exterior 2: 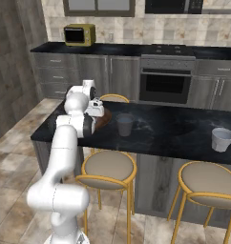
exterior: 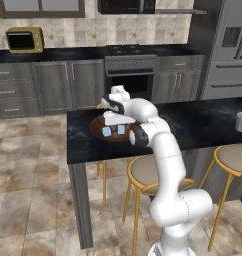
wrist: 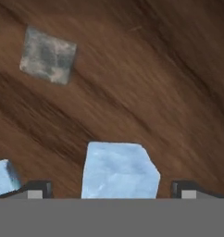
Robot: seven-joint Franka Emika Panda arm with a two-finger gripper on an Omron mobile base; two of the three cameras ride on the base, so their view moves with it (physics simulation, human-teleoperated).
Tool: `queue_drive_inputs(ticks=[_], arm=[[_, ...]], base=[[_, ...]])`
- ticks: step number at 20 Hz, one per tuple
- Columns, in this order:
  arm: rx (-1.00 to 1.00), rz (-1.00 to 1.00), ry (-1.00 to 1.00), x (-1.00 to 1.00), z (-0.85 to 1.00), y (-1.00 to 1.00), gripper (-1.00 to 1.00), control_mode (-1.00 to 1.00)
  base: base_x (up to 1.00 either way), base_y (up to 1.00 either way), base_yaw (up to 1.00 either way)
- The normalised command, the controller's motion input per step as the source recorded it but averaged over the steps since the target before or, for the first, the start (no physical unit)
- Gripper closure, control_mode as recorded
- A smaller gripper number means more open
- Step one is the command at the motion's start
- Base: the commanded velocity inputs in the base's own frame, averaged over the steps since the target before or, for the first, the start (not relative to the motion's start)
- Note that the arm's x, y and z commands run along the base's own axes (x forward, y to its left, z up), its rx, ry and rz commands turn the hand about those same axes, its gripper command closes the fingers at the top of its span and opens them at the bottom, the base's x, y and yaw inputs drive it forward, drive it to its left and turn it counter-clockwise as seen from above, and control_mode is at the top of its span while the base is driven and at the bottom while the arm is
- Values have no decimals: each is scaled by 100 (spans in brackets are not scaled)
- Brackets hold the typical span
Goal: There are four ice cubes in the ice bowl. Place two ice cubes in each glass of water.
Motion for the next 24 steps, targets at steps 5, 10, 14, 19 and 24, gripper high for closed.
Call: queue_drive_inputs(ticks=[5, 10, 14, 19, 24], arm=[[-2, 0, 0, 16, -19, -4, -100, -100], [0, 0, 5, 0, -16, 0, 100, -100], [0, 0, -3, -5, 2, 0, 100, -100], [0, 0, -36, -57, 64, -9, 100, -100], [0, 0, -51, -100, 94, -41, 100, -100]], base=[[0, 0, 0], [0, 0, 0], [0, 0, 0], [0, 0, 0], [0, 0, 0]])
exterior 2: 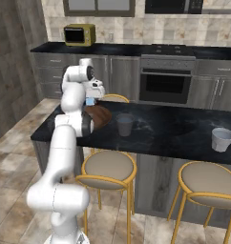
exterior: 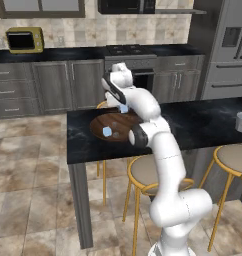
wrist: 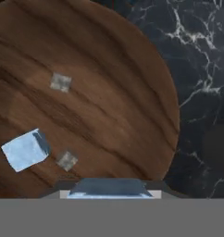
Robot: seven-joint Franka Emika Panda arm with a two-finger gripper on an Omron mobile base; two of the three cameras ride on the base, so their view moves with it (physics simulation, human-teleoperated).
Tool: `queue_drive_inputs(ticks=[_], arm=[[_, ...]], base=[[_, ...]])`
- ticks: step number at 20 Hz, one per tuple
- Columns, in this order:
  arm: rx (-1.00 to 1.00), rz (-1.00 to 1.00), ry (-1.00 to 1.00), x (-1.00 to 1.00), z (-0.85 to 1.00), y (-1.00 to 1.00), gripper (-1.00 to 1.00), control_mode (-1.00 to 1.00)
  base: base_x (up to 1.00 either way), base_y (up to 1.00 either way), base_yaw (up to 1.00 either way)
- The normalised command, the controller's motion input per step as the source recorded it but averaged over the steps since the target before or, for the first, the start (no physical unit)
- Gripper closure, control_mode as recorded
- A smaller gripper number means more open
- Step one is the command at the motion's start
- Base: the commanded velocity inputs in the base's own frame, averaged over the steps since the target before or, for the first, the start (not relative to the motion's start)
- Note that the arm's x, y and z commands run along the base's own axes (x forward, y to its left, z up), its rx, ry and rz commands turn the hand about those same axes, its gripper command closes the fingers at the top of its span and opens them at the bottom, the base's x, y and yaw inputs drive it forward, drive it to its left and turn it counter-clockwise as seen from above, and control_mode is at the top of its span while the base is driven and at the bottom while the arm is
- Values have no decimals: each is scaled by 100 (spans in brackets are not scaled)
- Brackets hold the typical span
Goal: There are four ice cubes in the ice bowl. Place two ice cubes in each glass of water.
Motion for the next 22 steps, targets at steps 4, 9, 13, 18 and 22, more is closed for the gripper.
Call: queue_drive_inputs(ticks=[4, 9, 13, 18, 22], arm=[[0, 0, -62, -100, 90, -52, 100, -100], [6, 0, -63, -100, 10, -54, 100, -100], [10, 0, -58, -100, -23, -92, 100, -100], [5, 0, -45, -99, -51, -100, 100, -100], [11, 0, -3, 4, 44, -44, 100, -100]], base=[[0, 0, 0], [0, 0, 0], [0, 0, 0], [0, 0, 0], [0, 0, 0]])
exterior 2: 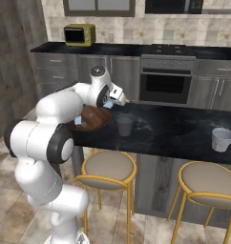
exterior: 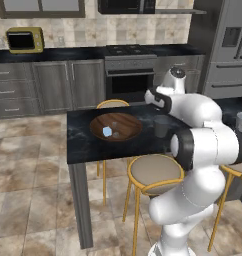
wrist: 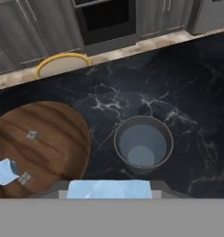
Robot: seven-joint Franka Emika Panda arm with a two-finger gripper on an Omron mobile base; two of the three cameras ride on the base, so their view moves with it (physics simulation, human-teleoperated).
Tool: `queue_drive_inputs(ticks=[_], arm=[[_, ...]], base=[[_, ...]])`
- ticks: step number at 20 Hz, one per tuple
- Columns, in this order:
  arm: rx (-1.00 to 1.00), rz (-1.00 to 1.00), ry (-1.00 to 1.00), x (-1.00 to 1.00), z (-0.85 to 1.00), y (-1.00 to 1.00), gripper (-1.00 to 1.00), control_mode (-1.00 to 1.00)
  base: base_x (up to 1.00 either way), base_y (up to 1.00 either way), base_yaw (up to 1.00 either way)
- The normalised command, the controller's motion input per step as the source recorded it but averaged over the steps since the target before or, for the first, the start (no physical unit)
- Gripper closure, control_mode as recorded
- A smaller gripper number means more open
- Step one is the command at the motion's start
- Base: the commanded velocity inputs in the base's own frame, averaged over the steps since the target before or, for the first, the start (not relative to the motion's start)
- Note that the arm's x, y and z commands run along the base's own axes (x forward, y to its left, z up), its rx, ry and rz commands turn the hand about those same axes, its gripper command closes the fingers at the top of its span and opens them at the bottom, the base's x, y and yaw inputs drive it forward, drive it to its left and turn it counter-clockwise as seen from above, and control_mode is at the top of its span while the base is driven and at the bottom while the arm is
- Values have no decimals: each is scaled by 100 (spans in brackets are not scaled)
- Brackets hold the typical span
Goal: There are four ice cubes in the ice bowl. Place two ice cubes in each glass of water.
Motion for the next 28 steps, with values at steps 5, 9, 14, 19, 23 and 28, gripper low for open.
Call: queue_drive_inputs(ticks=[5, 9, 14, 19, 23, 28], arm=[[17, -2, 33, 53, 87, -22, 100, -100], [-3, -1, 24, 34, 4, -3, 100, -100], [-28, 3, -8, 0, -46, -3, 100, -100], [-7, 1, -6, 0, -22, -10, 100, -100], [1, 0, 0, 0, -42, -19, 100, -100], [9, 0, 0, 0, -19, -32, 100, -100]], base=[[0, 0, 0], [0, 0, 0], [0, 0, 0], [0, 0, 0], [0, 0, 0], [0, 0, 0]])
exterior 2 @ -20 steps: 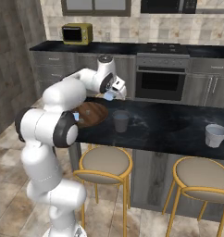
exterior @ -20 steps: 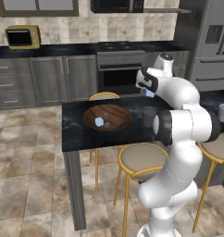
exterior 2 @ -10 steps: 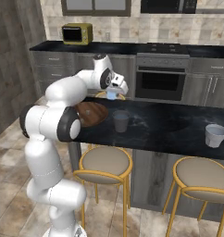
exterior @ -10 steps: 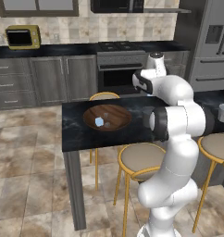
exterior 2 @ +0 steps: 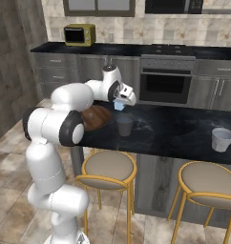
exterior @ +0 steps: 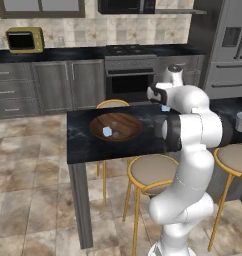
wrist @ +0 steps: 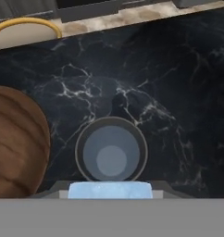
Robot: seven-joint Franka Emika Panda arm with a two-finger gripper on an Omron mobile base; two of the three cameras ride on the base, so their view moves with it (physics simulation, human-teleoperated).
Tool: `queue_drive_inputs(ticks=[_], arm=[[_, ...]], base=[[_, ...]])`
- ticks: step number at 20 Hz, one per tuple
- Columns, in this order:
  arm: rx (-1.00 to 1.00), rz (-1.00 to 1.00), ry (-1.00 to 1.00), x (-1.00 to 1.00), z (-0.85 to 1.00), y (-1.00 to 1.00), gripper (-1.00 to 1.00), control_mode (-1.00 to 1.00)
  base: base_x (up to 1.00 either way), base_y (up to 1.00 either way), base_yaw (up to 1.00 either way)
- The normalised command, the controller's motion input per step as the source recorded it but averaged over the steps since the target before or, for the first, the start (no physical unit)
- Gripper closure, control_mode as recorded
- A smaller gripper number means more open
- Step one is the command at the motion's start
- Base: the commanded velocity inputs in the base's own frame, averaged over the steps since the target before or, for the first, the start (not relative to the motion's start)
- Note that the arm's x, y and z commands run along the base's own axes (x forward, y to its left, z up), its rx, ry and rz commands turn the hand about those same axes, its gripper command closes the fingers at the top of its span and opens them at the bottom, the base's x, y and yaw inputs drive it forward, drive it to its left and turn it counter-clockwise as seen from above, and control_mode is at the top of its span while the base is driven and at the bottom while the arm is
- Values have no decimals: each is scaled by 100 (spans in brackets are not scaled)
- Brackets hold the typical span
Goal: There are four ice cubes in the ice bowl. Place two ice cubes in each glass of water.
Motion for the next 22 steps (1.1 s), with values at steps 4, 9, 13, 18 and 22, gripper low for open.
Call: queue_drive_inputs(ticks=[4, 9, 13, 18, 22], arm=[[18, 0, 0, 8, -5, -21, 100, -100], [2, 0, 1, 3, -11, 0, 100, -100], [0, 0, 4, 3, -37, 0, 100, -100], [0, 0, 0, 4, -25, 0, 100, -100], [0, 0, 0, 29, -3, 0, 100, -100]], base=[[0, 0, 0], [0, 0, 0], [0, 0, 0], [0, 0, 0], [0, 0, 0]])
